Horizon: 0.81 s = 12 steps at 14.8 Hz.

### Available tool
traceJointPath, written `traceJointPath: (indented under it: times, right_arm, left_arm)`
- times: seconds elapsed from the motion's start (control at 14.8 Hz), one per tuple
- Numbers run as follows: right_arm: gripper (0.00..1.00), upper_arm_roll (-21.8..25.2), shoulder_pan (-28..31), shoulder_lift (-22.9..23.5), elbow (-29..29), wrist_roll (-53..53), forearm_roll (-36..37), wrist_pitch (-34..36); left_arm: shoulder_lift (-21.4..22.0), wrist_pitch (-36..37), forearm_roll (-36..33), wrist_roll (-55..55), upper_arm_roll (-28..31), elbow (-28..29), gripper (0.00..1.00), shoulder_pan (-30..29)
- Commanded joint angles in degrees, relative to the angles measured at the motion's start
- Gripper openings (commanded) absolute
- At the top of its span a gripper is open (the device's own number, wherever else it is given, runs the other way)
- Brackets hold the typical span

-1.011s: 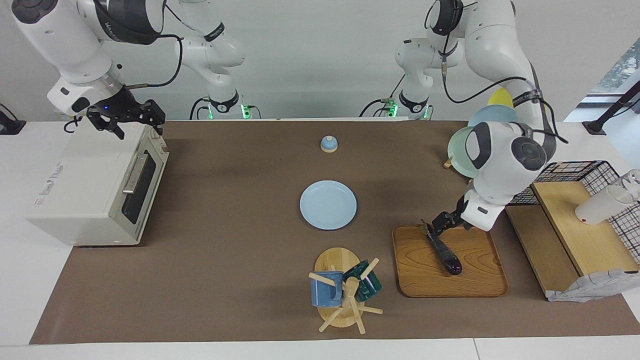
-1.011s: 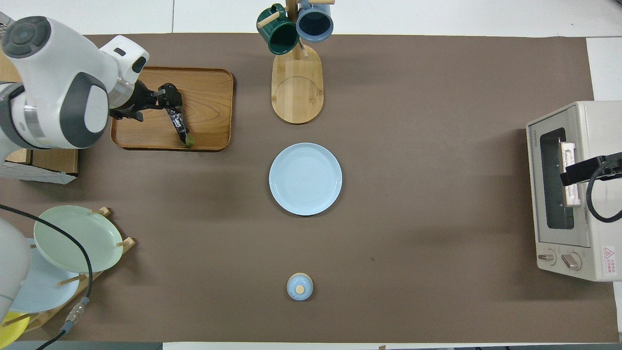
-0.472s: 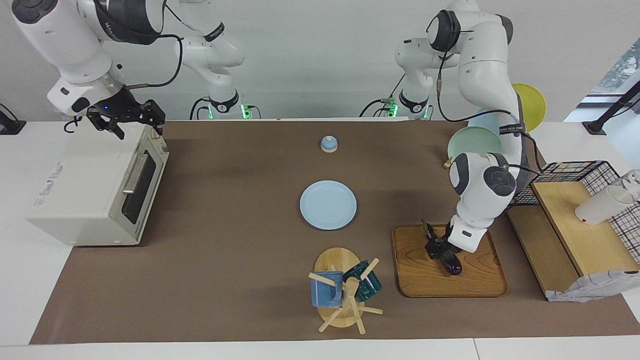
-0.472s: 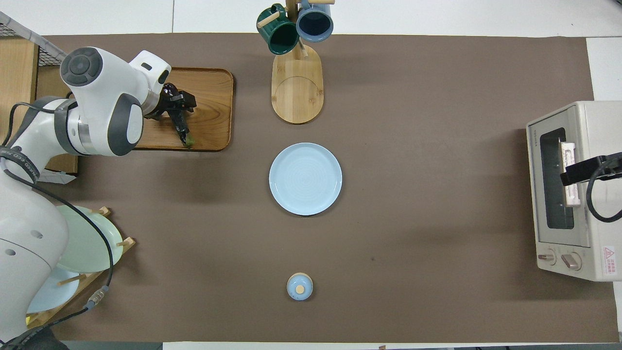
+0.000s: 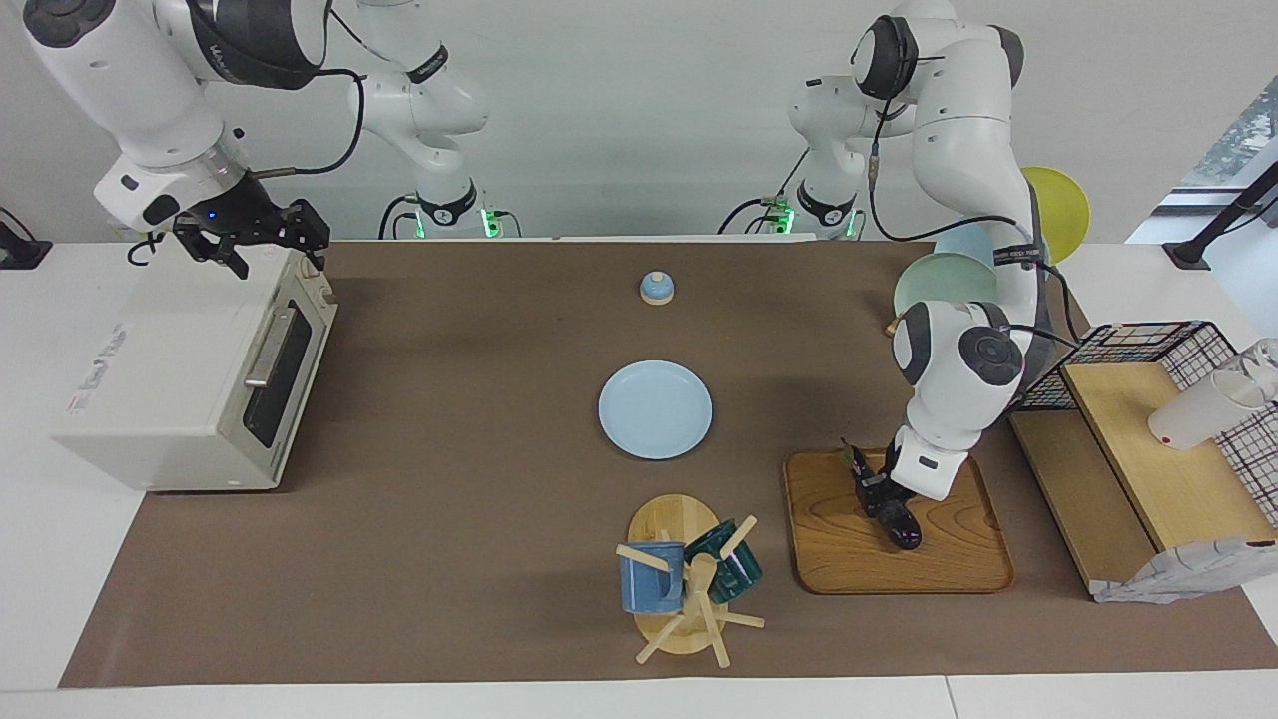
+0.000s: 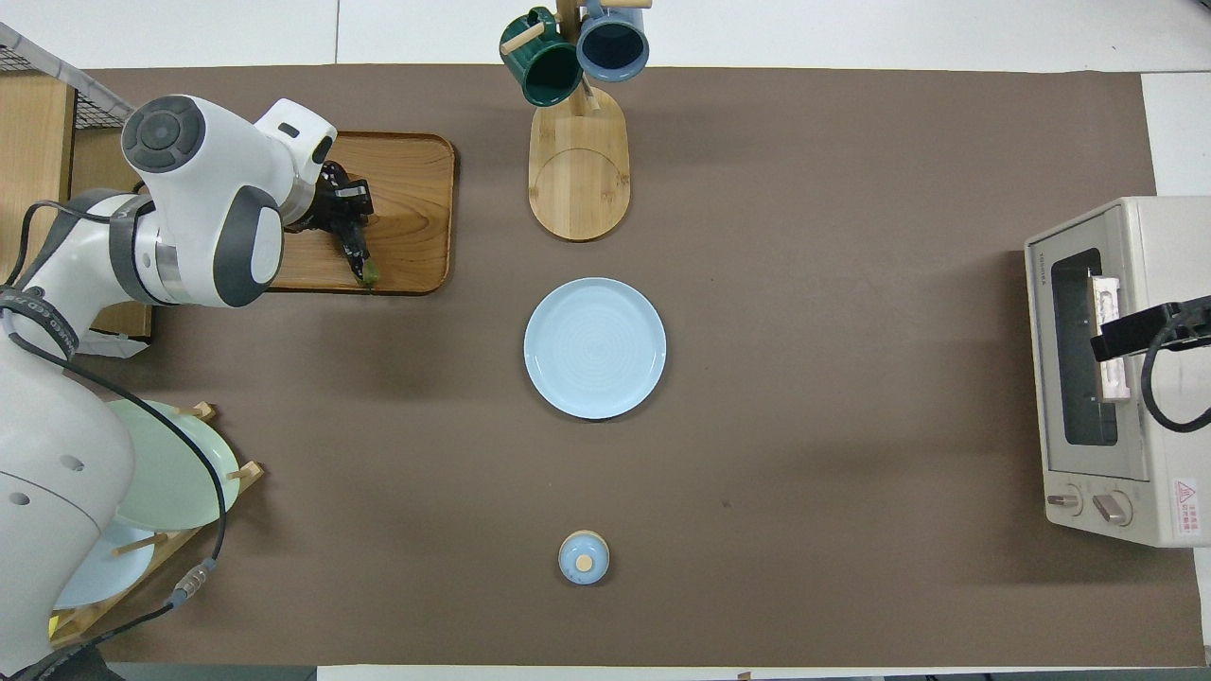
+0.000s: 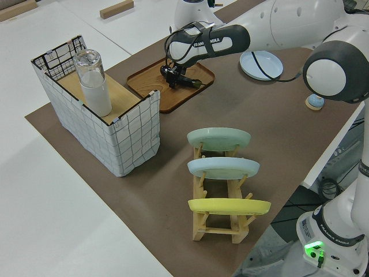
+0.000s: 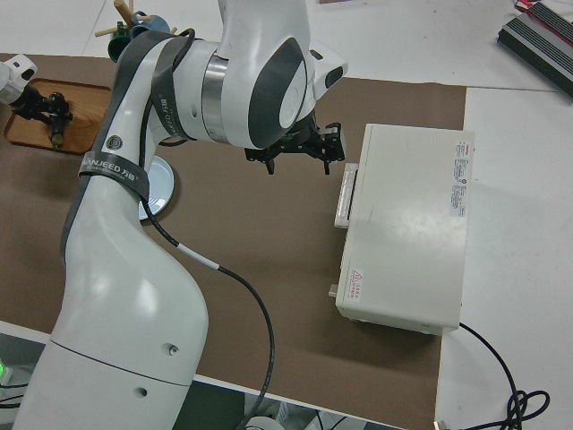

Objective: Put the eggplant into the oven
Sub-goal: 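Reach the left gripper to the purple eggplant on the wooden tray and grasp it, then carry the eggplant with the left gripper and lower it onto the blue plate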

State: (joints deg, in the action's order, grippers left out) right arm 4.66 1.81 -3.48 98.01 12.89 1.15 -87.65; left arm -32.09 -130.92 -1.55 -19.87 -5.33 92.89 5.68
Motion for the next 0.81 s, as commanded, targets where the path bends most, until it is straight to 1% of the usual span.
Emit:
traceJointPath:
  times: [0.0,0.07,0.13,0.2,0.4,0.61,0.74]
  right_arm:
    - [1.00,-0.2,0.4,-0.7,0.3,-0.8,-1.3,0.5]
    - [1.00,-0.2,0.4,-0.7,0.3,-0.8,-1.3,0.5]
    - [1.00,-0.2,0.4,-0.7,0.3,-0.8,-1.3,0.5]
    - [1.00,-0.2,0.4,-0.7,0.3,-0.8,-1.3,0.5]
    - [1.00,-0.2,0.4,-0.7,0.3,-0.8,-1.3,0.5]
    - [1.00,-0.2,0.4,-0.7,0.3,-0.8,-1.3,0.5]
    - [1.00,-0.2,0.4,-0.7,0.3,-0.8,-1.4,0.5]
  left_arm:
    - [0.5,3.6,-1.4,-1.6,0.3,-1.5,0.15,0.9]
    - [0.6,3.7,-1.4,-1.6,0.3,-1.5,0.02,0.9]
    - [0.7,4.1,-1.4,-1.6,0.3,-1.6,0.00,0.9]
    - [1.1,5.5,-1.4,-1.7,0.2,-2.0,0.00,1.0]
    - [5.1,9.7,-1.1,-6.0,-0.1,-2.2,0.00,2.1]
    - [9.7,15.5,-0.8,-11.5,-0.3,-1.8,0.00,6.3]
    - [11.9,18.3,-0.8,-18.4,-0.4,-1.4,0.00,10.7]
